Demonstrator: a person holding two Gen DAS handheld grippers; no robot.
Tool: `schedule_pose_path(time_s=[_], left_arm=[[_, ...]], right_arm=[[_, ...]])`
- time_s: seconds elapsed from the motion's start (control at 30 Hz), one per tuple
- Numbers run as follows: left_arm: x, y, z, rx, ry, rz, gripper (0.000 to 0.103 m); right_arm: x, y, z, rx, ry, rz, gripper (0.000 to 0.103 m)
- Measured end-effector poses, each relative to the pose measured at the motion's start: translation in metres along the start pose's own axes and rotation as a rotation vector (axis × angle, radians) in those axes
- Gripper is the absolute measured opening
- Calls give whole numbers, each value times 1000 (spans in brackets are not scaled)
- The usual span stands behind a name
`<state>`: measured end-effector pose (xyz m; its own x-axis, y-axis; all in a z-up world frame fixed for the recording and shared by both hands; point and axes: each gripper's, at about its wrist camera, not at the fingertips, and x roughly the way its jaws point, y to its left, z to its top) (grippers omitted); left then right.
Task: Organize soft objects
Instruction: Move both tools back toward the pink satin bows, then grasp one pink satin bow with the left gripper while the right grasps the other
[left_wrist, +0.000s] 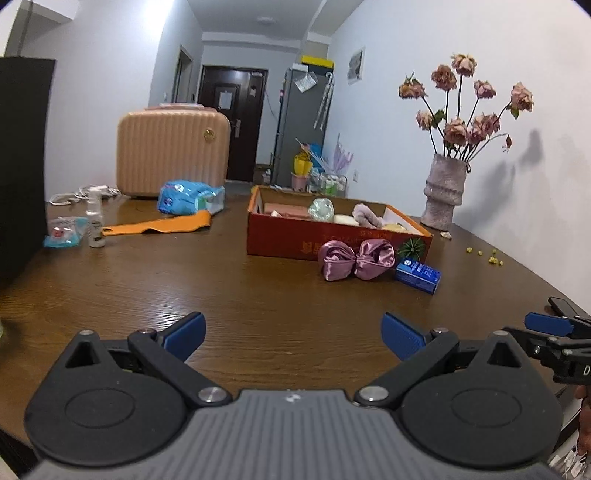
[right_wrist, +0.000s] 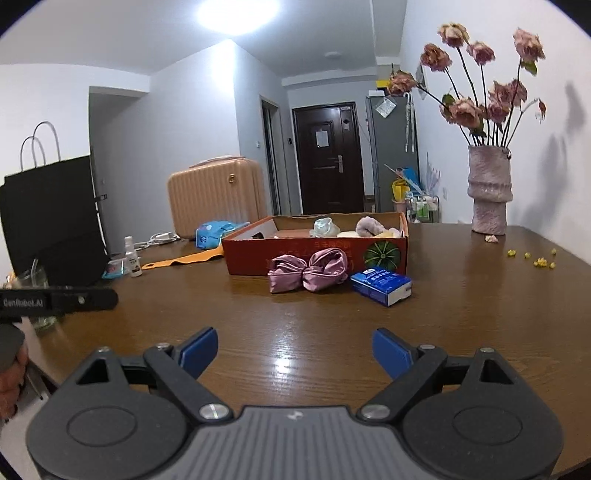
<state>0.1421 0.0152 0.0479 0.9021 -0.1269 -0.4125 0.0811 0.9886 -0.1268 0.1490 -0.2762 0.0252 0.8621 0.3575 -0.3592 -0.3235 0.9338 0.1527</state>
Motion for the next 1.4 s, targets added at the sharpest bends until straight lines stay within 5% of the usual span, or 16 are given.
schedule_pose_path(time_s=[0.27,0.43,0.57,0.7,0.8,1.23,1.3,1.4], left_arm=[[82,-6,40,-47,59,-70,102],[157,-13,78,-80,69,-122,75],[219,-17,93,-107,113,-172,67],[259,-11,84,-137,209,-219,44],[272,-3,71,-154,288,-257,30],[272,0,62,-195,317,-302,20],[260,-3,63,-190,317,-311,18],[233,-8,55,-179,313,-311,18]], right_arm=[[71,-41,38,123,61,-25,60],[136,-57,76,104,51,-12,39],[194,-66,99,112,61,3,35],[245,-77,99,161,123,15,27],[264,-79,87,186,182,50,20],[267,-83,78,253,234,124,21],[259,-80,76,259,232,149,8],[236,-74,70,281,217,171,6]])
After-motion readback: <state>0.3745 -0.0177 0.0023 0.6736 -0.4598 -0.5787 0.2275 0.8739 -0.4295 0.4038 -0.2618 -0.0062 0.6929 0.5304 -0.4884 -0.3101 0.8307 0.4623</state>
